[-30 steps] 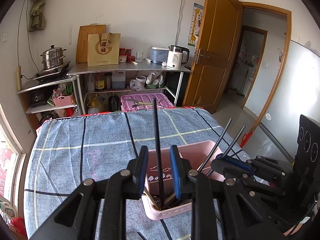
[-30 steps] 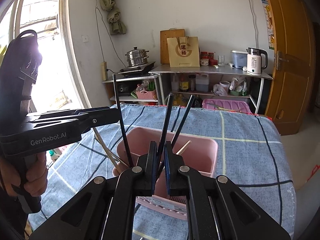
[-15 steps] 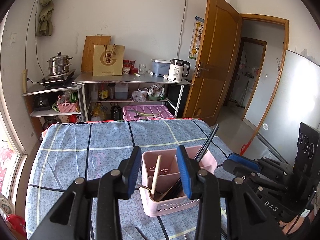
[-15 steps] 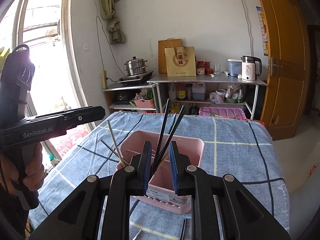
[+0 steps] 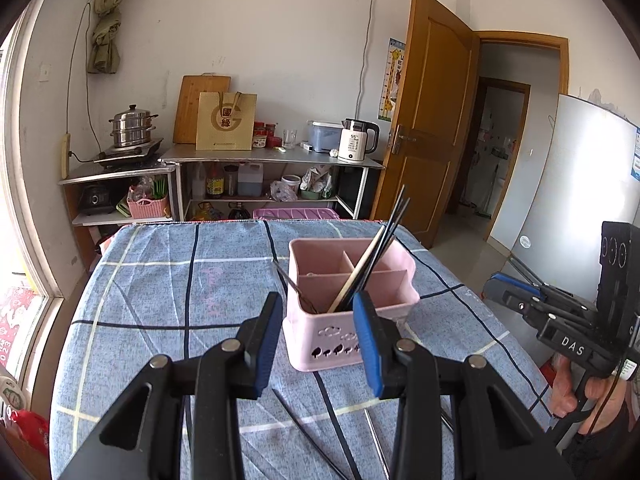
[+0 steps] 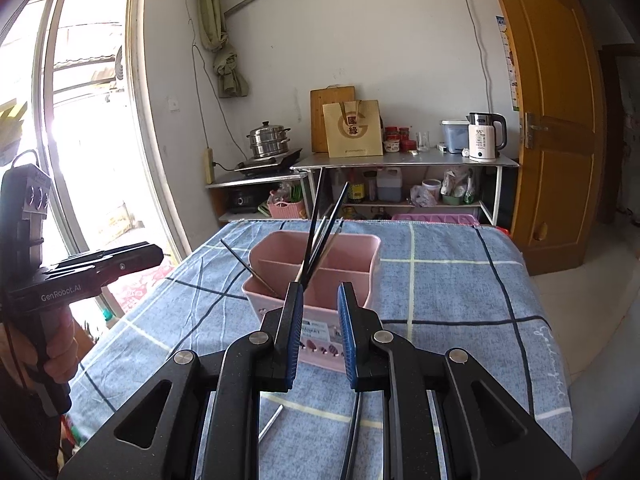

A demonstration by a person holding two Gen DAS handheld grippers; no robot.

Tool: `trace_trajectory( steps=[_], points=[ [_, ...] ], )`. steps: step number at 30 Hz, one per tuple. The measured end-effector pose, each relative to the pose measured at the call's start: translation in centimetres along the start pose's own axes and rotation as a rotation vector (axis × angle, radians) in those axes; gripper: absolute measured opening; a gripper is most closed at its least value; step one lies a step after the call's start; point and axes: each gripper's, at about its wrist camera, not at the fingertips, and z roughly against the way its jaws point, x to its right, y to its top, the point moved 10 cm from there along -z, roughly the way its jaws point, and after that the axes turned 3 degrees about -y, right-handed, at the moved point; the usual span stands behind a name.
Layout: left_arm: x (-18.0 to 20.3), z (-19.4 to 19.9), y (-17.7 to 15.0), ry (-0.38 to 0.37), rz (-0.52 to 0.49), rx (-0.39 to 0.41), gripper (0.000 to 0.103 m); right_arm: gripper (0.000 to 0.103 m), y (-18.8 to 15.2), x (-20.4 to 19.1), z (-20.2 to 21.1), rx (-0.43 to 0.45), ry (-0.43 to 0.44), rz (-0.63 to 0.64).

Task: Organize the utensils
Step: 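Open both tools and lift them out of the pink basket, then grasp a black chopstick with the left tool while the right tool grasps black chopsticks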

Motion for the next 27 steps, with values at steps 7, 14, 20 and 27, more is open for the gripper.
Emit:
trace_trajectory(
  steps=[7, 14, 20, 27],
  points=[
    [0.1, 0.1, -4.9, -0.002, 0.018, -0.055, 0.038, 0.018, -3.2, 0.8, 0.8, -0.046, -0.010, -0.006],
    [-1.1, -2.1, -9.5, 0.017, 0.071, -0.150, 0.038, 0.018, -8.4, 2.3, -1.4, -0.178, -0.030, -0.011],
    [-2.1, -5.0, -13.2, 0.053, 0.105, -0.258, 0.038, 0.018, -13.3, 3.8, -4.6, -0.321, -0.063, -0.003],
    [-2.2, -6.9, -15.3, 0.056, 0.122, -0.317, 0.038, 0.018, -15.8, 4.6, -6.3, -0.398, -0.081, 0.003]
  ],
)
